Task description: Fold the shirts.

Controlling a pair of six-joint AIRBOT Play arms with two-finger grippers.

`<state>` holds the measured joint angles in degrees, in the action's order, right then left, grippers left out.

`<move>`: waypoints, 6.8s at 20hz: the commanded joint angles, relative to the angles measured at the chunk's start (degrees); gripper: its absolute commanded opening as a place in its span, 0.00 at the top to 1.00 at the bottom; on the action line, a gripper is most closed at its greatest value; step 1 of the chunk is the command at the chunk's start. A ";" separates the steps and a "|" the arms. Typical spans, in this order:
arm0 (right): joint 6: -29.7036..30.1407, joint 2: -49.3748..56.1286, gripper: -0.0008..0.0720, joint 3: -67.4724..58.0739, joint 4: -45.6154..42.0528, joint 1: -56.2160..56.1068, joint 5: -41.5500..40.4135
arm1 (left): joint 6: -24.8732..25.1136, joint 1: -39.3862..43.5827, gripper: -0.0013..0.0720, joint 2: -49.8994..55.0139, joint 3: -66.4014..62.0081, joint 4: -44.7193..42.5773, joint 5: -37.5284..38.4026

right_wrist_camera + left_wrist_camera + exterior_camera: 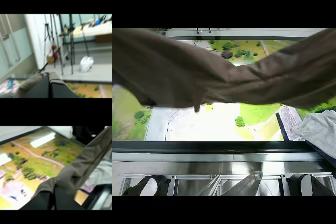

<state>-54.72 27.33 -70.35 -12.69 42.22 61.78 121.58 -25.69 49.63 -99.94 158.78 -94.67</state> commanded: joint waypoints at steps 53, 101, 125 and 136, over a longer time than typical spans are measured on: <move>6.51 73.77 0.97 2.99 -12.46 -20.41 4.72 | -15.63 10.03 0.95 70.38 -8.07 -24.13 -4.72; -16.65 47.91 0.27 30.64 -40.76 -5.90 17.59 | -15.04 14.14 0.95 36.72 60.74 -22.25 21.24; -2.69 42.14 0.97 37.13 -18.73 -10.45 18.67 | -4.33 9.81 0.95 33.73 60.67 -17.84 -3.98; -3.96 39.04 0.97 36.79 -18.01 7.63 20.22 | -7.17 -13.97 0.95 25.09 60.67 -17.99 -2.75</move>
<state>-58.50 66.63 -33.50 -32.03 49.08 81.95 115.02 -36.18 76.25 -39.18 140.64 -98.52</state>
